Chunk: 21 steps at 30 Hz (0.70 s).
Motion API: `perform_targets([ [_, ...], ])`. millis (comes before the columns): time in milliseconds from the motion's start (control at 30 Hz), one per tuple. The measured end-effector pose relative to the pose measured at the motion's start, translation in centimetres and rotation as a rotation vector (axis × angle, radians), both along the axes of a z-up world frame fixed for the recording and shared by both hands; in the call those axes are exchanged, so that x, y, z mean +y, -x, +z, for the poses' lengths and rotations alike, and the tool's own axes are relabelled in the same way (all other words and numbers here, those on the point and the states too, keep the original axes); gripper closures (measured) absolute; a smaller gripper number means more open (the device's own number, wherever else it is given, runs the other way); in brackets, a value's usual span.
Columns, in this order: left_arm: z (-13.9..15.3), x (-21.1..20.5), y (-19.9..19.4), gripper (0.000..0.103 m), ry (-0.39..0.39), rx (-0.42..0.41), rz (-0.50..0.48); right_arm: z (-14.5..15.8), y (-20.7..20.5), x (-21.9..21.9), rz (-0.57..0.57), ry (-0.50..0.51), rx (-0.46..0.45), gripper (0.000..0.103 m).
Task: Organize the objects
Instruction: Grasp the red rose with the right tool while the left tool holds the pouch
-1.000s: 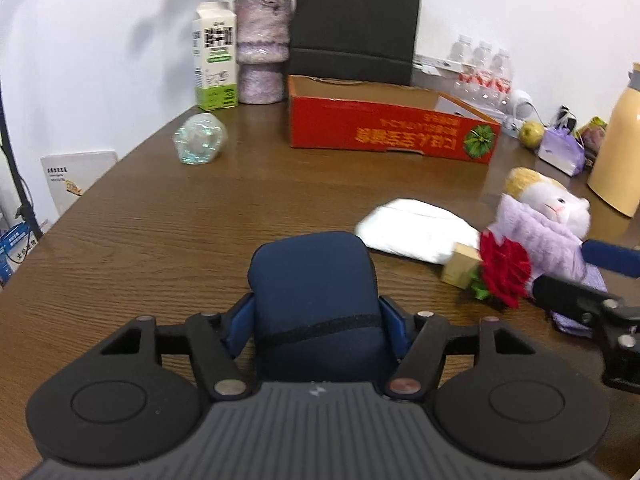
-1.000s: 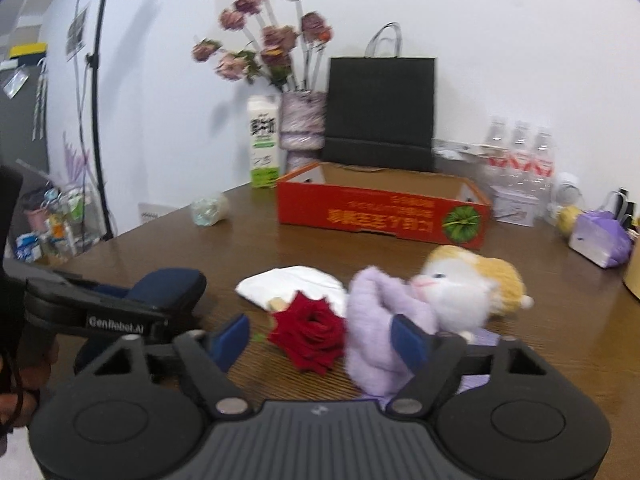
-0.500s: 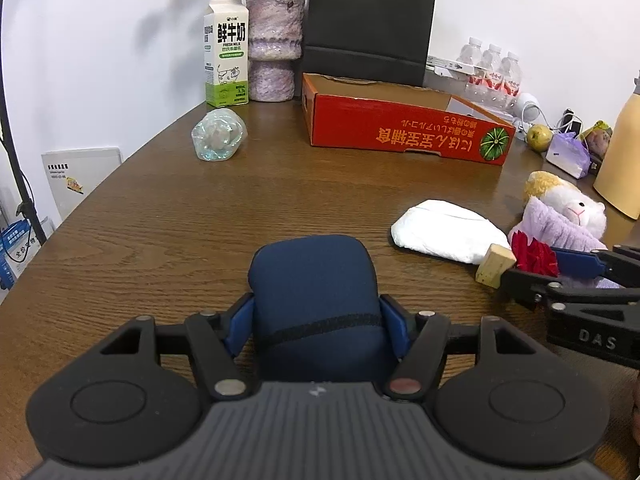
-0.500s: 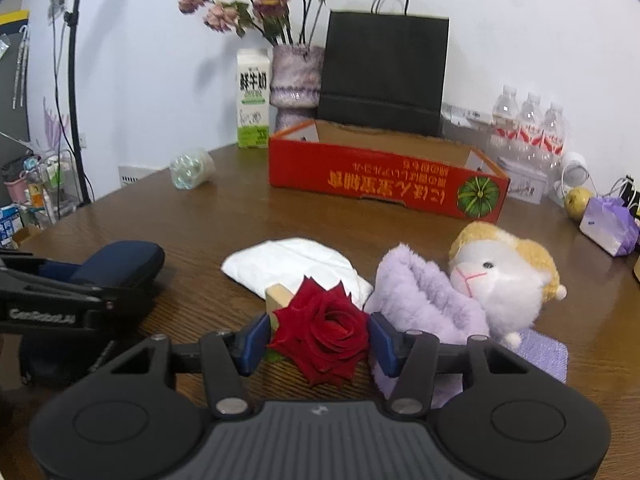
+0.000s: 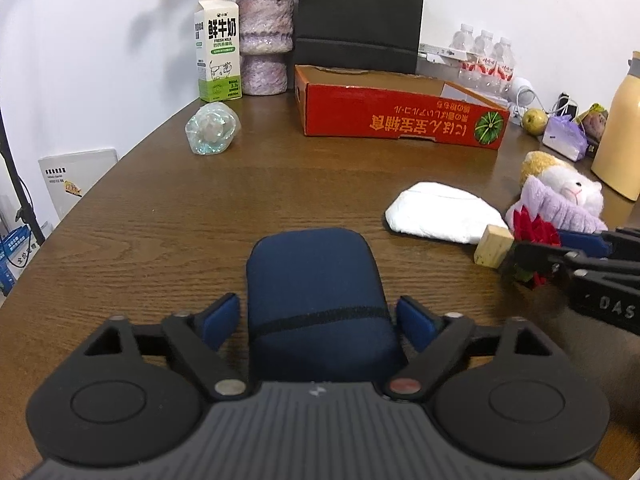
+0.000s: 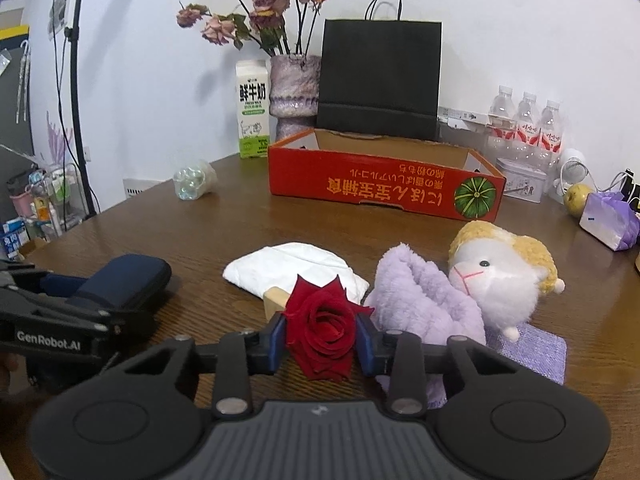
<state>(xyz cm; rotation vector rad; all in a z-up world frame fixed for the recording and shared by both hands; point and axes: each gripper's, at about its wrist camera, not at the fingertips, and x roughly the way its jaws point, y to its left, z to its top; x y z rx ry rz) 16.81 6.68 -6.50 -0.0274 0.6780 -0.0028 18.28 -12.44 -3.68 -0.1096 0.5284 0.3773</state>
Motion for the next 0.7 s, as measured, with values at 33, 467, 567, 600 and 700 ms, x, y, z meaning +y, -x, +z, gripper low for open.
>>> perform_targets([
  [33, 0.0, -0.1, 0.1, 0.011, -0.003, 0.000, 0.005, 0.1, 0.2, -0.1, 0.003, -0.005, -0.005, 0.070],
  [467, 1.4, -1.4, 0.7, 0.040, -0.028, -0.042, 0.035, 2.3, 2.0, -1.3, 0.025, -0.076, -0.090, 0.071],
  [567, 2.4, -2.0, 0.5, 0.040, -0.033, -0.065, 0.030, 2.9, 2.0, -1.7, 0.025, -0.089, -0.109, 0.071],
  [600, 2.8, -2.2, 0.4, 0.040, -0.035, -0.074, 0.030, 3.1, 1.9, -1.8, 0.025, -0.092, -0.115, 0.071],
  [700, 4.1, -2.7, 0.0, 0.040, -0.035, -0.101, 0.028, 3.7, 1.7, -2.2, 0.025, -0.101, -0.134, 0.071],
])
